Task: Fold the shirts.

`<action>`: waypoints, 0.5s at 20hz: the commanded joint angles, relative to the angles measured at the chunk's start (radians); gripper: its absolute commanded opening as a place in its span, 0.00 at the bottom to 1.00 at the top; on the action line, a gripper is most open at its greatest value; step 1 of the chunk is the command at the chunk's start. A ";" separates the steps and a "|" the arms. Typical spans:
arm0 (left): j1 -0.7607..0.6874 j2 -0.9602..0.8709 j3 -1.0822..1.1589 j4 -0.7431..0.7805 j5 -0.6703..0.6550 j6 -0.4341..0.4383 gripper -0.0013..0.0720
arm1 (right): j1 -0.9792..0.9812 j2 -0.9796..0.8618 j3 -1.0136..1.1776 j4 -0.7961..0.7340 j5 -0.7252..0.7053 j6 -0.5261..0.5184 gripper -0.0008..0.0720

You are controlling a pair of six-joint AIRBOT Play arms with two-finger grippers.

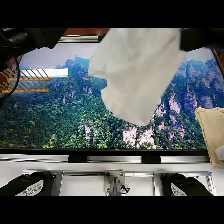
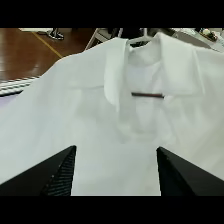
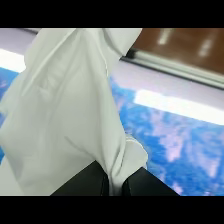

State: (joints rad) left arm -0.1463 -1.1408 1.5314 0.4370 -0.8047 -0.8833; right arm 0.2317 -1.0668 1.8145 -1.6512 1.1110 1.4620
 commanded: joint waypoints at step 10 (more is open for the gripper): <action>0.030 0.025 0.000 0.020 -0.174 -0.001 0.86 | 0.000 0.055 0.143 -0.885 -0.076 0.230 0.10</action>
State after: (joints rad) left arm -0.1173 -1.1172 1.5311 0.4538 -0.9443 -0.8841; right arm 0.2310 -1.0149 1.9442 -2.3070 1.0393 1.6424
